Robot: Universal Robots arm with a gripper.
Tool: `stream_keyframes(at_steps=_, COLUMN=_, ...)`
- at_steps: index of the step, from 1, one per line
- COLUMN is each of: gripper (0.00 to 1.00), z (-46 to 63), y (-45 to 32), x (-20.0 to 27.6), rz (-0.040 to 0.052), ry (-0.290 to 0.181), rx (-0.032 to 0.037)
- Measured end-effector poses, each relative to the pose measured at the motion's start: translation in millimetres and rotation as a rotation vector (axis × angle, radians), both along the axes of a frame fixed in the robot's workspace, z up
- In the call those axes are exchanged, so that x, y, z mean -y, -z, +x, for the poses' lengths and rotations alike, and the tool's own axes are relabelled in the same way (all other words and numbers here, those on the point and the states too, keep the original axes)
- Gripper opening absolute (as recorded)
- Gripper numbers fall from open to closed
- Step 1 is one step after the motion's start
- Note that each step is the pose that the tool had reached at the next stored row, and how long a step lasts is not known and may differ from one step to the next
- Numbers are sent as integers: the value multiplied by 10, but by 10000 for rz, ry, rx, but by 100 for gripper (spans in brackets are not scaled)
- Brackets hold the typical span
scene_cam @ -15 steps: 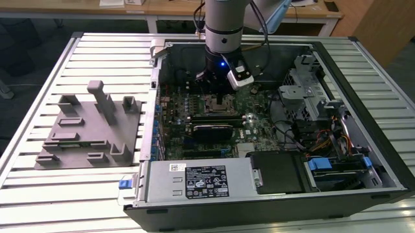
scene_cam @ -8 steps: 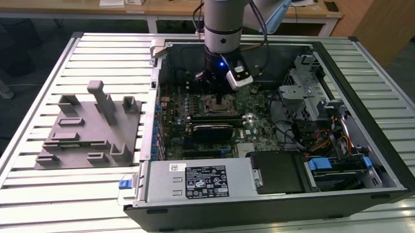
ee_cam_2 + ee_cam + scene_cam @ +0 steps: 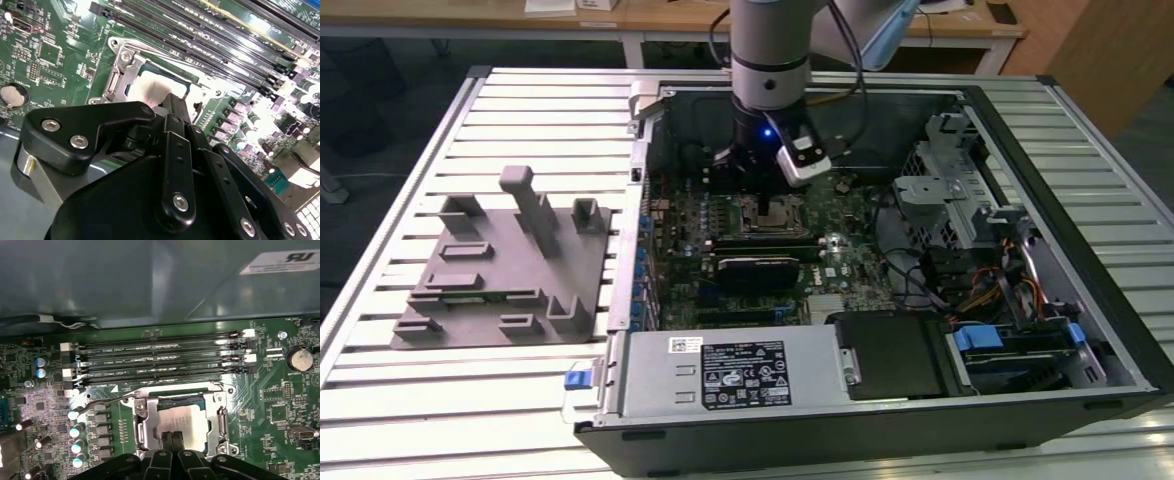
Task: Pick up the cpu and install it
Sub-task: 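Close the cpu cover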
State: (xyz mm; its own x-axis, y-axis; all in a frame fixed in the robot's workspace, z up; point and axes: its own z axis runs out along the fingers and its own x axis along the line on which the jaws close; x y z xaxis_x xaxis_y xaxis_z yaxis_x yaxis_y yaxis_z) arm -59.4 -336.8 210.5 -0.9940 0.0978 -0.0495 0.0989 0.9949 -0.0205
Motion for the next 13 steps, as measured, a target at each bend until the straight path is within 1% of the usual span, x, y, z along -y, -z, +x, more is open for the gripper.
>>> stream_keyframes(at_steps=5, gripper=11, z=-70, y=5, x=0, rz=10, ry=-1, rx=-1)
stream_keyframes(at_steps=8, gripper=11, z=-98, y=10, x=0, rz=32, ry=0, rx=1)
stream_keyframes(at_steps=9, gripper=11, z=-104, y=12, x=0, rz=50, ry=0, rx=-1)
stream_keyframes(at_steps=13, gripper=11, z=-130, y=28, x=0, rz=166, ry=-1, rx=-1)
